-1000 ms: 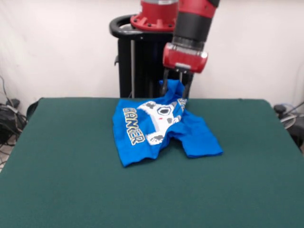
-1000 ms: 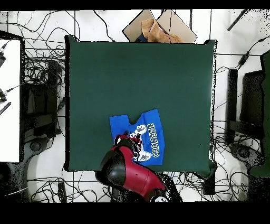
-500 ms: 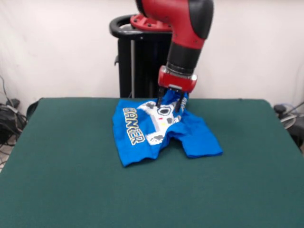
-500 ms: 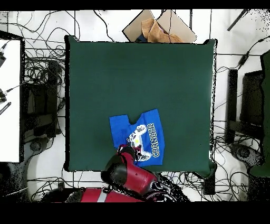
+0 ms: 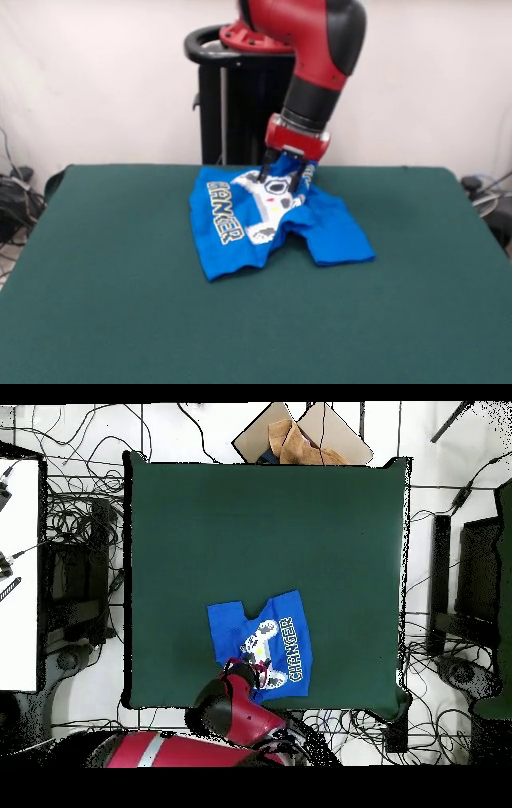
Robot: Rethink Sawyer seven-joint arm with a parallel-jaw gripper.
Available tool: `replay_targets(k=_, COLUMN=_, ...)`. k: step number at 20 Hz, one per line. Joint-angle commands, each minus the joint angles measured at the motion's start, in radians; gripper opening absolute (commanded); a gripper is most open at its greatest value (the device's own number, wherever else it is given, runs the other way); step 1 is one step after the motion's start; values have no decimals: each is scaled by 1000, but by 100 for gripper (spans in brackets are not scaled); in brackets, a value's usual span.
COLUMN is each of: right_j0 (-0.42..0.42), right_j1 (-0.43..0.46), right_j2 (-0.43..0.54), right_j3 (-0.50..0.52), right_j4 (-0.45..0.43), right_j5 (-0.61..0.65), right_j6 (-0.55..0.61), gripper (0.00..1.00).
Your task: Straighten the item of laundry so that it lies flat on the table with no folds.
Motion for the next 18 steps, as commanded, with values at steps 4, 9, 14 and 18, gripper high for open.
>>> replay_targets(k=4, right_j0=-15, right_j1=-51, right_j2=-10, right_j3=-27, right_j4=91, right_j5=-27, right_j6=332, gripper=100)
replay_targets(k=9, right_j0=-42, right_j1=14, right_j2=-4, right_j3=-52, right_j4=62, right_j5=-68, right_j6=350, gripper=100)
replay_targets(k=14, right_j0=-40, right_j1=154, right_j2=-8, right_j3=-74, right_j4=54, right_j5=-181, right_j6=403, gripper=100)
replay_targets(k=18, right_j0=-47, right_j1=239, right_j2=-10, right_j3=-101, right_j4=58, right_j5=-244, right_j6=425, gripper=100)
